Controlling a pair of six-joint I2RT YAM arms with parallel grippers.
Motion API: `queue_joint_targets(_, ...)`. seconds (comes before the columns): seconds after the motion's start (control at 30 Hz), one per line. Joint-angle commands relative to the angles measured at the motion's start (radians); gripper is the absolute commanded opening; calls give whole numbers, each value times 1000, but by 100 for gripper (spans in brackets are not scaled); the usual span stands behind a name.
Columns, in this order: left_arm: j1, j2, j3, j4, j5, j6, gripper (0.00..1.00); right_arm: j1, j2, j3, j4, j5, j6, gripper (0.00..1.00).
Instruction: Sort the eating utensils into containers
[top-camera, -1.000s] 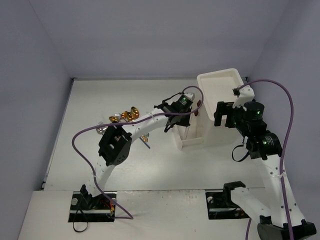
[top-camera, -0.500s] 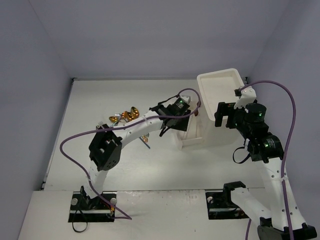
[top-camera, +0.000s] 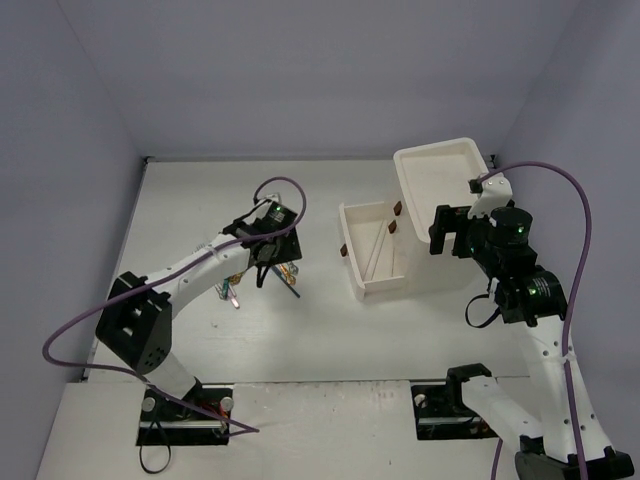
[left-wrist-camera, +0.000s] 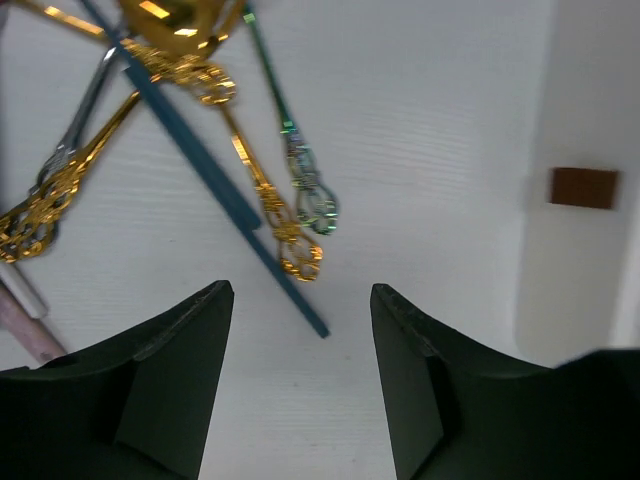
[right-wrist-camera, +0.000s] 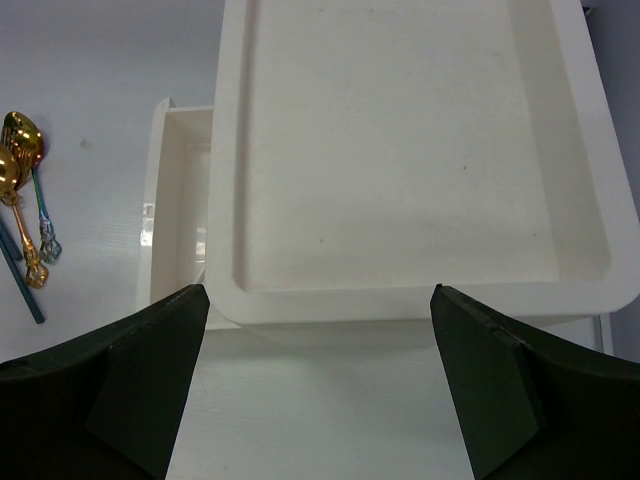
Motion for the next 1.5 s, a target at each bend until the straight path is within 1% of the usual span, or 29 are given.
queue_joint_targets(0.0,35,-36,-86,53,-28,-117,54,10,6,21,54,6,-12,91)
queue_joint_targets(0.17,39,23,-117,75,-11,-171,54,14,4,23,52,1,-12,91)
queue_joint_targets(0.33,44,75,-147,118,3,-194,54,15,-5,16,52,-2,-12,91)
queue_joint_targets(0.47,46,124,-146,123,20,-196,52,15,-13,7,52,-2,-12,91)
queue_joint_targets(0.6,46,131,-161,121,28,-203,46,15,-17,9,52,2,-12,91)
queue_joint_targets(0.63,46,127,-171,112,26,-203,43,17,-19,8,52,4,-12,91)
queue_joint_targets(0.83,46,72,-230,65,13,-209,30,18,-22,-3,53,6,-12,92)
queue_joint_targets(1.07,50,28,-285,39,-12,-200,20,21,-6,-5,55,0,-12,92)
queue_joint_targets(1.2,52,1,-303,24,-33,-187,11,24,0,-3,57,-5,-12,92)
queue_joint_targets(1.27,58,-21,-319,17,-41,-180,2,24,2,-5,57,-7,-12,92)
queue_joint_targets(1.3,60,-33,-323,15,-42,-176,0,25,4,-5,57,-8,-12,92)
queue_joint_targets(1.47,51,-103,-310,-25,-67,-128,0,28,4,-3,59,-12,-12,93)
